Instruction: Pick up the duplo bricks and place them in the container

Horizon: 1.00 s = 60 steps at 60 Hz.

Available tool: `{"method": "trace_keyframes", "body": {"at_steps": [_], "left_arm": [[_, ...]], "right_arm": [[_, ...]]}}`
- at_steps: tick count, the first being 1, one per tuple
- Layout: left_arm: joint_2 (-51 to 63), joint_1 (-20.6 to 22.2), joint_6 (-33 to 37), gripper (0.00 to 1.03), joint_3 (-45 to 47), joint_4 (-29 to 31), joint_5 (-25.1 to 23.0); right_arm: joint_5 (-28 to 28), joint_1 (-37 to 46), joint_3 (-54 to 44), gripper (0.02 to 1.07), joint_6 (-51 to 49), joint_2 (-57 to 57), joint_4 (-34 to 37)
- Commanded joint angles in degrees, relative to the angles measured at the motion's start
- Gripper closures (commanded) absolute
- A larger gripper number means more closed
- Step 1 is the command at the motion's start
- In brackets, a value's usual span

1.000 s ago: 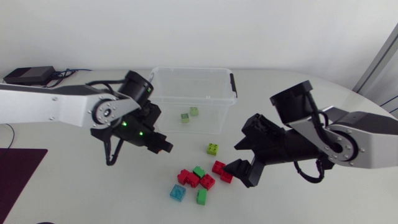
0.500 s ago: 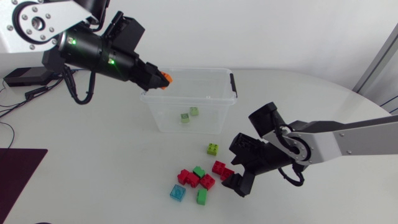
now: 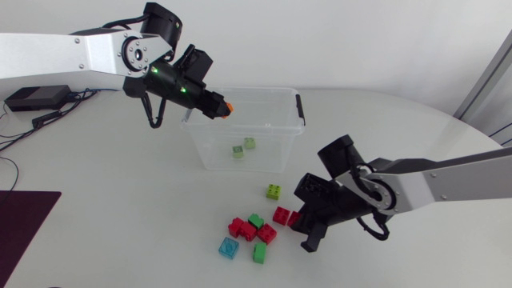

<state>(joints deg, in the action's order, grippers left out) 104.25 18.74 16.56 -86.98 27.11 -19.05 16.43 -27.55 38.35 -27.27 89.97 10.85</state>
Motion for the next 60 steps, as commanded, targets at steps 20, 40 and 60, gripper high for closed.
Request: {"method": "trace_keyframes", "body": {"at_steps": [20,40,60], "left_arm": [[-16.1,-0.8,7.7,0.04,10.0,4.5,-0.3],[-28.0,1.7,20.0,0.04,30.6,15.2,-0.8],[-19.8,11.8,2.1,0.04,33.8,14.6,2.8]], "right_arm": [[0.0,2.9,10.7,0.88,4.0,-17.4,12.0],[-0.5,4.4,22.9,0.88,10.6,-12.5,6.2],[-8.3,1.8,32.8,0.83,14.4,3.1,-5.1]]}}
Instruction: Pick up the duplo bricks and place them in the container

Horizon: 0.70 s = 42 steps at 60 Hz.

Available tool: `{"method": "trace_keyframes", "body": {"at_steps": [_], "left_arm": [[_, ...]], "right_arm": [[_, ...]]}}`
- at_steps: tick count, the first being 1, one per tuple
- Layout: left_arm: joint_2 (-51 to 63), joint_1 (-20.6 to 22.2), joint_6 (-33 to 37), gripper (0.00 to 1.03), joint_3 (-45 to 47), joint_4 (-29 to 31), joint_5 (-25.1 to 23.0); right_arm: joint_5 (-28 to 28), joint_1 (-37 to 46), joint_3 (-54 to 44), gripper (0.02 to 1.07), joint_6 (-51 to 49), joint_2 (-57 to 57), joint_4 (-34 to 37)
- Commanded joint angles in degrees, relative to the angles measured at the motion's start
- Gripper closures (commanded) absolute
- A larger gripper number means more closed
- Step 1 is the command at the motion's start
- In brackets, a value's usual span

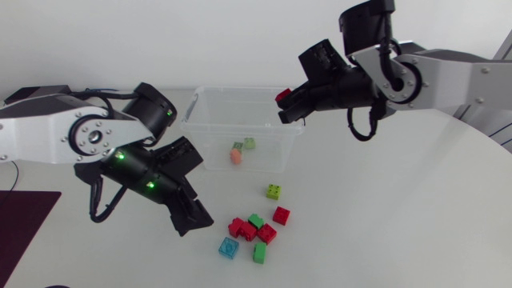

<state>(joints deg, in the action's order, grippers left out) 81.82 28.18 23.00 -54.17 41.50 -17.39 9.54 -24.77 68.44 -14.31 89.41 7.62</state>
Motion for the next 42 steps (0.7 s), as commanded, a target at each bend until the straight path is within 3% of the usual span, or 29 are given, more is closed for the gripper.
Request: {"method": "trace_keyframes", "body": {"at_steps": [1,5,10,14,18,20,28,42], "left_arm": [[2.8,3.3,-4.9,0.04,1.1,0.3,1.6],[3.7,5.7,-7.5,0.04,1.4,0.3,3.6],[4.6,8.5,-10.5,0.04,1.3,0.6,5.5],[7.0,10.1,-13.4,0.04,0.5,0.6,7.5],[10.7,10.5,-15.3,0.04,-0.4,0.8,8.0],[12.0,10.8,-16.1,0.04,-0.7,0.9,8.2],[16.1,11.8,-19.3,0.04,-1.6,0.3,11.2],[20.0,13.4,-21.8,0.04,-6.5,0.6,11.2]], "right_arm": [[-1.9,-1.1,3.3,0.82,1.5,4.4,-2.1],[-3.1,-1.4,5.0,0.82,1.8,6.9,-3.3],[-5.6,-2.5,7.1,0.66,2.0,10.0,-5.0],[-7.5,-3.3,9.1,0.47,2.1,12.4,-6.1],[-10.3,-3.7,10.7,0.16,2.9,14.7,-7.4],[-11.4,-3.9,10.9,0.09,3.0,15.3,-8.1],[-13.8,-4.1,9.4,0.07,3.7,14.6,-10.2],[-14.7,-4.1,-2.1,0.07,3.7,5.3,-12.7]]}}
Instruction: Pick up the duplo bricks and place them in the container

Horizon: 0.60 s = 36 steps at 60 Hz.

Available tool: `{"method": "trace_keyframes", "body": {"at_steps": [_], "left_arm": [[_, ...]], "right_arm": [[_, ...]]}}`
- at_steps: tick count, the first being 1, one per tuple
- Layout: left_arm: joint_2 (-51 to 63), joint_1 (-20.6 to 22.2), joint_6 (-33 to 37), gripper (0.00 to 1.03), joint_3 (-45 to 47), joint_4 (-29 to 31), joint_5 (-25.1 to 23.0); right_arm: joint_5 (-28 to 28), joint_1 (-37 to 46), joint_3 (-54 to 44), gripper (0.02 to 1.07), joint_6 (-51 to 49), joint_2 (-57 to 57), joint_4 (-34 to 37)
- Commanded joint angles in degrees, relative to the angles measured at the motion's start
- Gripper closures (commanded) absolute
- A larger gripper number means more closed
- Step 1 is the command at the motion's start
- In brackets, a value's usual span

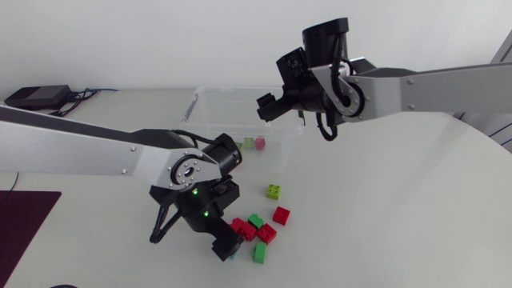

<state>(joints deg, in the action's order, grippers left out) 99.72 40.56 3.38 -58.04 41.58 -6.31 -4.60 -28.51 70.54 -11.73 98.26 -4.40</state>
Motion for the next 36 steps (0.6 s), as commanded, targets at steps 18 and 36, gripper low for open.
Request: {"method": "trace_keyframes", "body": {"at_steps": [18,36], "left_arm": [[7.9,3.6,-3.2,0.28,-4.7,1.2,0.2],[8.4,3.7,-1.7,0.95,-3.0,2.7,0.5]], "right_arm": [[2.5,-0.3,-23.9,0.07,-1.5,-21.2,0.3],[15.1,-1.5,-33.5,0.07,-6.1,-29.3,13.8]]}}
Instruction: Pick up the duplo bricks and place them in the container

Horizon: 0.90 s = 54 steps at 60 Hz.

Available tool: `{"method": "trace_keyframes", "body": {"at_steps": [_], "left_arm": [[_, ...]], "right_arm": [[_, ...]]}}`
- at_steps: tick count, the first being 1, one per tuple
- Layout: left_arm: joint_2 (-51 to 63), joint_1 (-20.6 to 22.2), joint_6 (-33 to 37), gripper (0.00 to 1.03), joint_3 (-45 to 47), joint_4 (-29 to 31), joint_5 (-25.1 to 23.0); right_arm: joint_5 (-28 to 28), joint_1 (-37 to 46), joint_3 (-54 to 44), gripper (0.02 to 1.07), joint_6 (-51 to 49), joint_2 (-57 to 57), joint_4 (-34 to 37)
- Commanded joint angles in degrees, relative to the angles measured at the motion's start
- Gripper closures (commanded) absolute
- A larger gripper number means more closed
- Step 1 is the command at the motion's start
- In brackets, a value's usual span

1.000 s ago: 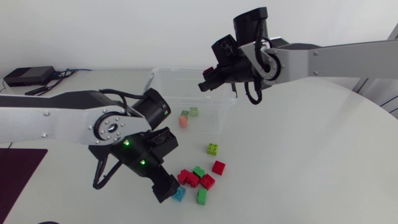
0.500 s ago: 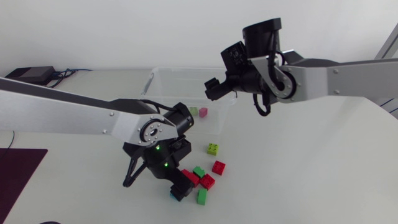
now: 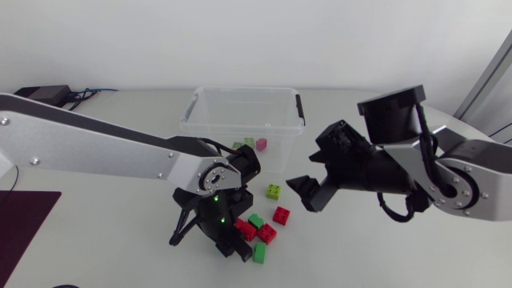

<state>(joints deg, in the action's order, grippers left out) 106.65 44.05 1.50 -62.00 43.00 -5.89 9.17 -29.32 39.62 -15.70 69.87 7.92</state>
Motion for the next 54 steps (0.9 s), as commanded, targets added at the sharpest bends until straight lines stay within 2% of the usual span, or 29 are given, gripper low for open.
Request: {"method": "trace_keyframes", "body": {"at_steps": [1,13,20,25,34,36,44,51,54], "left_arm": [[1.3,0.2,0.3,0.96,0.9,1.5,0.1],[-4.8,-0.3,3.3,0.97,1.8,4.5,0.1],[-11.4,-1.2,5.5,0.97,1.4,7.4,0.1],[-16.4,-3.2,7.9,0.97,-0.1,9.3,0.1],[-23.6,-8.3,12.0,0.97,-4.0,8.9,-0.1],[-25.1,-10.0,13.3,0.97,-5.6,8.9,-1.3],[-28.0,-14.5,15.2,0.97,-8.3,3.7,-3.7],[-27.5,-18.5,15.0,0.97,-10.8,-0.4,-6.8],[-26.5,-19.7,14.9,0.97,-11.1,-3.7,-7.7]], "right_arm": [[1.7,-0.7,-2.9,0.07,-2.3,-0.8,1.6],[4.4,-1.5,-5.1,0.07,-6.4,6.5,1.0],[4.6,-1.2,-4.6,0.07,-8.3,13.5,-2.3],[4.5,-1.0,-3.8,0.07,-9.2,17.2,-3.8],[3.7,-1.0,-2.3,0.07,-9.6,22.5,-6.8],[3.4,-1.1,-2.0,0.07,-9.6,23.5,-7.5],[2.3,-1.3,-0.5,0.08,-9.6,27.1,-9.5],[2.1,-1.4,0.6,0.19,-9.5,29.2,-9.5],[2.0,-2.0,0.7,0.36,-9.3,29.4,-9.4]]}}
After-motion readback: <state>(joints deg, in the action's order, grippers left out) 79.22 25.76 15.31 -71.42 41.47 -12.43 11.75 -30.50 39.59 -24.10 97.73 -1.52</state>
